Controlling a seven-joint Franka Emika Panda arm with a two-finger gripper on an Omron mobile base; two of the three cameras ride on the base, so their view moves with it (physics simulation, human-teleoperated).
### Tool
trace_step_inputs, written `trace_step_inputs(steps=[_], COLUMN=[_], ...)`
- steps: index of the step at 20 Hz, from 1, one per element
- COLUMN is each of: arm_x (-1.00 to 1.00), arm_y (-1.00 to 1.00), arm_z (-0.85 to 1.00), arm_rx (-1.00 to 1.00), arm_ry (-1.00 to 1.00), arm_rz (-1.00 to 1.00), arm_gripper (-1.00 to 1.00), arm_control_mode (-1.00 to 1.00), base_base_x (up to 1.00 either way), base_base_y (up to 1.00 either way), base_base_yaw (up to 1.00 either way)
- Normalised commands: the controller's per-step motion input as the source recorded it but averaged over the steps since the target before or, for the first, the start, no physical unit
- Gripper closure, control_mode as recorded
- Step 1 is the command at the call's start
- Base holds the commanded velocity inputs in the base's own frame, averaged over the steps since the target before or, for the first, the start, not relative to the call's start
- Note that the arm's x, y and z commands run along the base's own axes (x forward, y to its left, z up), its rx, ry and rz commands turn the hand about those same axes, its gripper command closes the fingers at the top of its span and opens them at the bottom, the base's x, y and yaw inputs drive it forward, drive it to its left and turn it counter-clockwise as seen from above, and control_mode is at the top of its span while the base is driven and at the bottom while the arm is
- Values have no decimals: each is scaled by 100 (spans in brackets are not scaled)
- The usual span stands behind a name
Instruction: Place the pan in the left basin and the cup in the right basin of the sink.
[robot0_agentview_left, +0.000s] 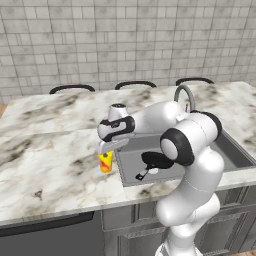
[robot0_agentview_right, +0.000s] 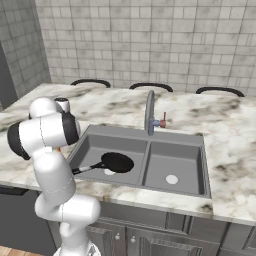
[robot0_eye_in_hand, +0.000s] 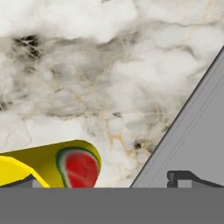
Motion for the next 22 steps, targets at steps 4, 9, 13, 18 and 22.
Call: trace_step_inputs(steps=[4, 9, 13, 18, 22], arm_x=[0, 0, 0, 0, 0], arm_y=[0, 3, 0, 0, 0], arm_z=[-13, -8, 0, 0, 22], arm_rx=[0, 0, 0, 0, 0], arm_ry=[0, 0, 0, 0, -2], arm_rz=[0, 0, 0, 0, 0], arm_gripper=[-100, 100, 100, 100, 100], arm_control_mode=[-100, -100, -100, -100, -100], base_base_x=[0, 0, 0, 0, 0], base_base_y=[0, 0, 0, 0, 0], base_base_yaw=[0, 0, 0, 0, 0])
